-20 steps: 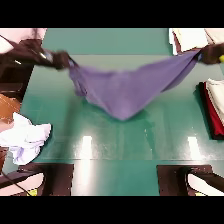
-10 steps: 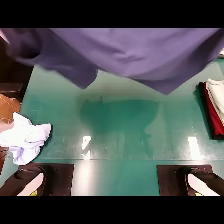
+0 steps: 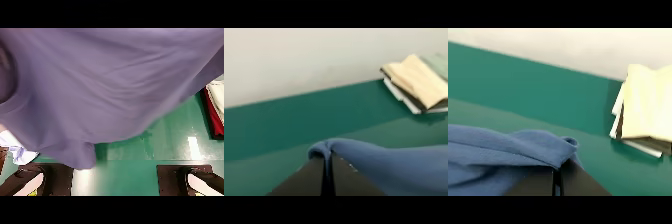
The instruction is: Fold the shirts.
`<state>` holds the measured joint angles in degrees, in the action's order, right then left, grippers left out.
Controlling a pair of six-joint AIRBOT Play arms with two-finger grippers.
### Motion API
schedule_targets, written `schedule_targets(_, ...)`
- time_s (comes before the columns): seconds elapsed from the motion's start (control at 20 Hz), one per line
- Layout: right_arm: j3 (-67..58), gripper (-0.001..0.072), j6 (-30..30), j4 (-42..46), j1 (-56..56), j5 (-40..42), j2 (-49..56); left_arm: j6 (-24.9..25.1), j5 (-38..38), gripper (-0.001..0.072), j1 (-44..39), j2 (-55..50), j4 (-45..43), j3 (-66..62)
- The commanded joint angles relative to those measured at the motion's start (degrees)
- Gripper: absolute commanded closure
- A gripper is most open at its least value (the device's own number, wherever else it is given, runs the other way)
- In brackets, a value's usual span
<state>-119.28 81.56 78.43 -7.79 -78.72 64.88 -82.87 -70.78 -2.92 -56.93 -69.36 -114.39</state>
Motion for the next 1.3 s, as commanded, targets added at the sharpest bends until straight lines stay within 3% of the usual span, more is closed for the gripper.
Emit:
schedule_targets(0.0,4.7,0.0696,0.1,0.1,0.0,-2.1,7.8,-1.1,-7.2,0.0684,0.0,-9.2,-3.1,4.2)
schedule_targets(0.25,10.6,0.0696,0.0,-1.0,0.0,-2.1,24.1,-1.1,-1.2,0.0683,0.0,-24.9,-3.1,19.2)
schedule_targets(0.4,10.6,0.0694,0.0,-4.5,0.0,-1.8,31.4,-1.1,0.8,0.068,0.0,-32.7,-3.3,21.1)
schedule_targets(0.45,10.6,0.0693,0.0,-5.8,0.3,-1.6,32.8,-1.1,1.4,0.0566,0.0,-34.1,-3.3,21.1)
schedule_targets(0.5,10.6,0.0633,0.0,-7.7,0.5,-1.3,33.7,-1.2,2.0,0.0292,0.0,-34.6,-3.3,21.1)
schedule_targets(0.55,10.5,0.0425,0.0,-9.6,1.2,-0.8,34.3,-1.2,2.2,0.0156,0.5,-34.5,-3.2,21.0)
schedule_targets(0.6,10.5,0.0336,0.0,-12.1,1.9,-1.0,34.5,-1.2,1.2,0.0165,1.3,-34.2,-3.0,20.6)
schedule_targets(0.85,13.0,0.0337,-2.6,-22.2,7.1,-11.2,31.2,-0.8,-7.8,0.0165,8.0,-26.9,-2.9,26.1)
schedule_targets(1.1,33.2,0.0338,-5.1,-28.5,10.1,-7.9,18.2,-0.8,0.3,0.0165,10.0,-11.9,-2.0,56.5)
schedule_targets(1.25,42.0,0.0338,-5.2,-29.0,10.6,-3.9,12.1,-0.7,3.2,0.0165,10.0,-8.5,0.9,69.4)
